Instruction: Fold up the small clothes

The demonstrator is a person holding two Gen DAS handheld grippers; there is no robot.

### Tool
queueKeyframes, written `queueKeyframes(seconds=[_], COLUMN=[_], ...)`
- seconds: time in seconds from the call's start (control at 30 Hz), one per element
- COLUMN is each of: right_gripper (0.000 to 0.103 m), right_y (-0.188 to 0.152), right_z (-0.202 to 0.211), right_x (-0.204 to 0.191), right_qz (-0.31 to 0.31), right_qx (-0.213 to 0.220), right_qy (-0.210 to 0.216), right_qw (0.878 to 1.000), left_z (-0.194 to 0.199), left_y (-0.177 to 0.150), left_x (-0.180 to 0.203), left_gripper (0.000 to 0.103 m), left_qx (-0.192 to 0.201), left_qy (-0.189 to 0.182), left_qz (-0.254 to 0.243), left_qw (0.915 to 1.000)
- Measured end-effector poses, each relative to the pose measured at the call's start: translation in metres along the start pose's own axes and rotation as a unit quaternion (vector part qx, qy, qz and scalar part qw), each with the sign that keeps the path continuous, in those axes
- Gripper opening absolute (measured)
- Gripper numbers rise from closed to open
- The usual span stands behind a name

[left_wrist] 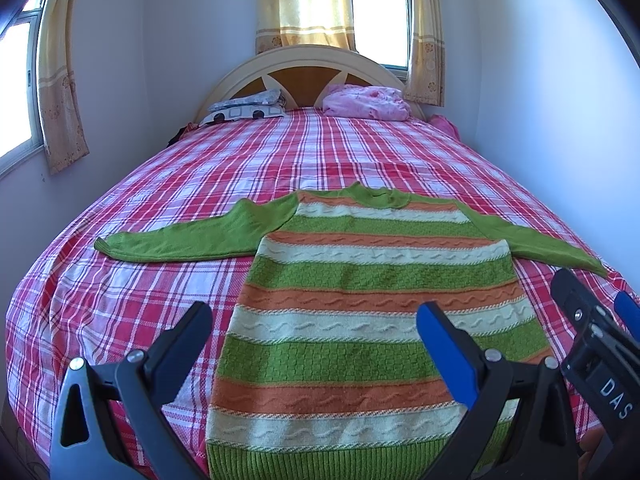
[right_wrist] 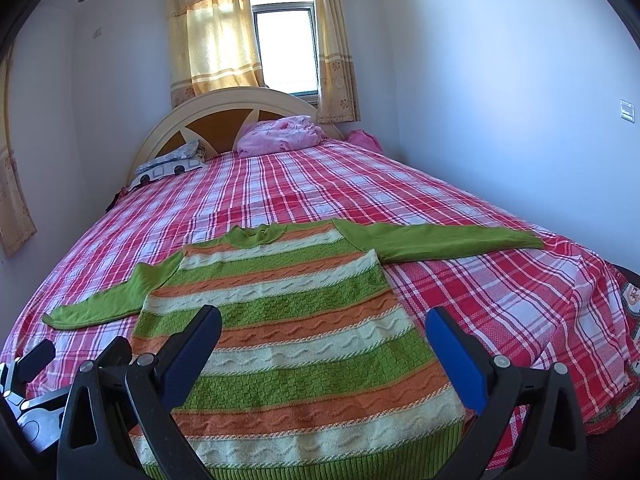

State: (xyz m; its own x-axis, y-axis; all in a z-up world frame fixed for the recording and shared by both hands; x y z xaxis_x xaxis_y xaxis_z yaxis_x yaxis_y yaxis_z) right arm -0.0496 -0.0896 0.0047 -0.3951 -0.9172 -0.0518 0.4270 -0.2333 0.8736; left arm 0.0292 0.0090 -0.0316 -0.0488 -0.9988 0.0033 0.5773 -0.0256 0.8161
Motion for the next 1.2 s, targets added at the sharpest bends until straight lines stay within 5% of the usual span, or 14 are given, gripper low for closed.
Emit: queueKeyframes(seconds=[0.43, 0.93, 1.2], right_gripper=[0.102, 0.102, 0.101], right_y=[0.000, 0.028, 0.043], right_z=[-0.016, -0.090, -0.159], right_x=[0.006, 0.062, 0.150], right_qz=[0.011, -0.004, -0.082], right_qx=[-0.007, -0.042, -0.061], right_qy=[-0.009, -0.101, -0.093], right_qw=[1.000, 0.994, 0.990], left_z=[-0.018, -0.096, -0.158], left_y=[0.000, 0.020, 0.029], left_x=[0.000, -0.016, -0.029], left_gripper=[0.103, 0.103, 0.103], left_qx=[-0.008, -0.020, -0.028], left_qy=[0.002, 0.032, 0.046], left_qz=[-0.008, -0.014, -0.014], left_qw=[0.9999, 0.9992, 0.9984])
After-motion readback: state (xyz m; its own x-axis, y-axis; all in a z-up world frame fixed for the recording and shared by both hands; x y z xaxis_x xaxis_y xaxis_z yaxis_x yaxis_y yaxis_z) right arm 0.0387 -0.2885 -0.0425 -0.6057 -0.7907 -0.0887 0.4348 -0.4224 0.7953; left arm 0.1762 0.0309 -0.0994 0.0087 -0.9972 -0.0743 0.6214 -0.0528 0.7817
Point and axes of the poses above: each gripper's, at about its wrist camera, not at the fingertips, and z roughly against the way its jaws point, x to its right, y to its top, the point moved 3 cm from there along -z, roughly the way its jaws point, and after that the axes turned 1 degree about z, right-handed, at the moved point
